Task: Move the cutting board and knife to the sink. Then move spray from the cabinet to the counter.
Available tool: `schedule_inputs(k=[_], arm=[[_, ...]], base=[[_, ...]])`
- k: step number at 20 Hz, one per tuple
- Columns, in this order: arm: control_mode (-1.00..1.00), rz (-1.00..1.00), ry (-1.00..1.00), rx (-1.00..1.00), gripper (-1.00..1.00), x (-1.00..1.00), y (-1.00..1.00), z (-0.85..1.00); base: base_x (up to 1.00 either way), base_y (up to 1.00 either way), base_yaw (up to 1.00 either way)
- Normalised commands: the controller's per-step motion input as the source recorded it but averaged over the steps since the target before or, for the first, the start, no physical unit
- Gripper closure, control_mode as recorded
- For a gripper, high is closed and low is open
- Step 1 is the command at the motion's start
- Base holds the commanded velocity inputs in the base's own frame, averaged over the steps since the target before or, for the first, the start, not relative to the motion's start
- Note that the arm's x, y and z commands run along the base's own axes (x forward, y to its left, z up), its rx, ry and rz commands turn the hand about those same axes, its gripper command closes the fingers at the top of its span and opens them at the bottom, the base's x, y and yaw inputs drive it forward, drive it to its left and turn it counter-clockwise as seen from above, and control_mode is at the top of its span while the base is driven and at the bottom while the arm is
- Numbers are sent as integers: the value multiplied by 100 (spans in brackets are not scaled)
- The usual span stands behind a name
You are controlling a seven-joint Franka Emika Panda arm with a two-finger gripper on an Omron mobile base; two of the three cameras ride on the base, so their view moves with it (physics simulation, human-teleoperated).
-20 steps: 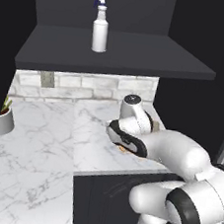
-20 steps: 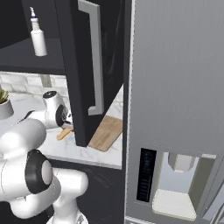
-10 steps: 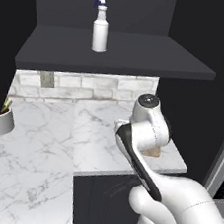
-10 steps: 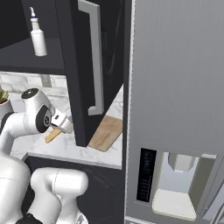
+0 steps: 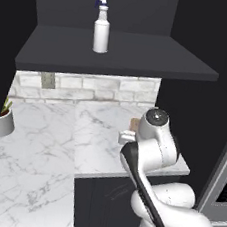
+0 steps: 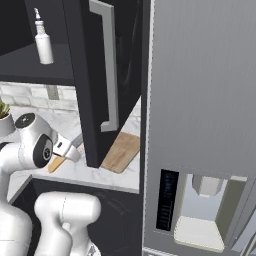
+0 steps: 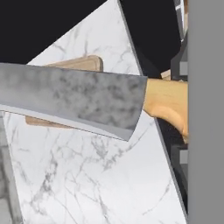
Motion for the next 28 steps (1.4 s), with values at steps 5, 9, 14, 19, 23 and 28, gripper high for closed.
schedule_inputs(k=[5, 9, 14, 19, 23, 28], arm=[[-100, -21, -10, 1, 100, -95, -13, 0], [-100, -20, -15, 0, 100, -21, -8, 5], [-100, -1, -42, 0, 100, 5, -9, 19], [-100, 0, -5, 0, 100, 0, 0, 0], [-100, 0, 0, 0, 100, 0, 0, 0], [-100, 0, 0, 0, 100, -11, 0, -2]], base=[[0, 0, 0], [0, 0, 0], [0, 0, 0], [0, 0, 0], [0, 0, 0], [0, 0, 0]])
